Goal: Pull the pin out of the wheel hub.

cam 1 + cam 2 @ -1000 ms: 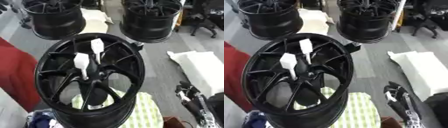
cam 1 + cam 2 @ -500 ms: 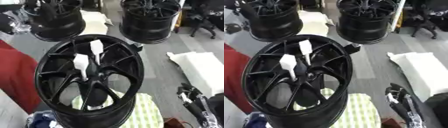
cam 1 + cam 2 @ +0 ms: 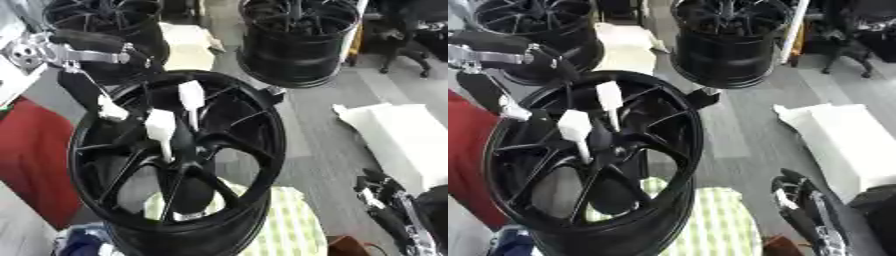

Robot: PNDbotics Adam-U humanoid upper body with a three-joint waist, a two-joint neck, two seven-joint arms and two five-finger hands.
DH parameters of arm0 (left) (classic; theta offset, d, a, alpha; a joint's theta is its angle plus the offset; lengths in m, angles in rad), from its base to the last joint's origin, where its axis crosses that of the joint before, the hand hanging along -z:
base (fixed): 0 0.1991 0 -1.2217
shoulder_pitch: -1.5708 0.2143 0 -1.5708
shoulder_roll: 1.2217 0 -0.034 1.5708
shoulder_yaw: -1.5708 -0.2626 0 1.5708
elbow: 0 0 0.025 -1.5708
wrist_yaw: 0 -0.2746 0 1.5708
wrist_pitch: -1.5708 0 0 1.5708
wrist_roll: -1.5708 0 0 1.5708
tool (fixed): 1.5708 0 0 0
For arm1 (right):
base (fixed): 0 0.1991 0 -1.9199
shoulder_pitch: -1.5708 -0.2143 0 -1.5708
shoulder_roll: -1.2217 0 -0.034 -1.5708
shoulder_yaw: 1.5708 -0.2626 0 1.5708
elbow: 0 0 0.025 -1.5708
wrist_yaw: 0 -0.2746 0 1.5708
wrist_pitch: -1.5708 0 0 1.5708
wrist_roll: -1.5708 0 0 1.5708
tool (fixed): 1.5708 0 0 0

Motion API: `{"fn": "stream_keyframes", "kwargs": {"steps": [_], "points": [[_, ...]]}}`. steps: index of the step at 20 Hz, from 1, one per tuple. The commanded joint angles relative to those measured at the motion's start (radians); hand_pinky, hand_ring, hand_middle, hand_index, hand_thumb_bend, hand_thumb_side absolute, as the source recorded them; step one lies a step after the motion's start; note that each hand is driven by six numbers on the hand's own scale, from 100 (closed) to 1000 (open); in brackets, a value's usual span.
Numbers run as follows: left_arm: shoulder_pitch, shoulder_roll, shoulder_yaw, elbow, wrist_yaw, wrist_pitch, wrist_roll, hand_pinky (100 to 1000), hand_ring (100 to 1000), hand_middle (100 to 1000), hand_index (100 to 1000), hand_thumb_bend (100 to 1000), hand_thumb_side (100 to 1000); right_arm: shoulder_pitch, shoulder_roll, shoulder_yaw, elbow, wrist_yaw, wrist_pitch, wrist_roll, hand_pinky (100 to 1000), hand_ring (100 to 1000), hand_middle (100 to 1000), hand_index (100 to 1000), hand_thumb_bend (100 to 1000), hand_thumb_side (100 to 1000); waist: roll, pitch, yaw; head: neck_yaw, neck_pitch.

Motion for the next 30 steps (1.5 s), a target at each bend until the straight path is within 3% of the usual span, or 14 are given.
{"fn": "stream_keyframes", "kwargs": {"steps": [1,7,30], "points": [[-0.031,-0.006,0.0,0.033,-0.031,-0.248,-0.206,860,822,840,925,383,472,-0.003,-0.021,-0.004,-0.011,0.003,-0.003,0.002,682,687,698,826,197,458,-0.001,-0.017,0.0,0.0,-0.002],[-0.037,-0.028,-0.018,0.077,-0.057,-0.289,-0.206,846,809,823,922,367,464,-0.002,-0.021,-0.004,-0.01,0.002,-0.002,0.001,681,686,698,826,196,458,-0.002,-0.018,-0.002,0.003,-0.002],[-0.012,-0.059,-0.079,0.166,-0.082,-0.349,-0.206,752,708,702,873,303,434,-0.005,-0.019,-0.002,-0.01,0.002,-0.001,0.0,680,686,697,825,197,456,-0.003,-0.017,-0.006,0.007,-0.002]]}}
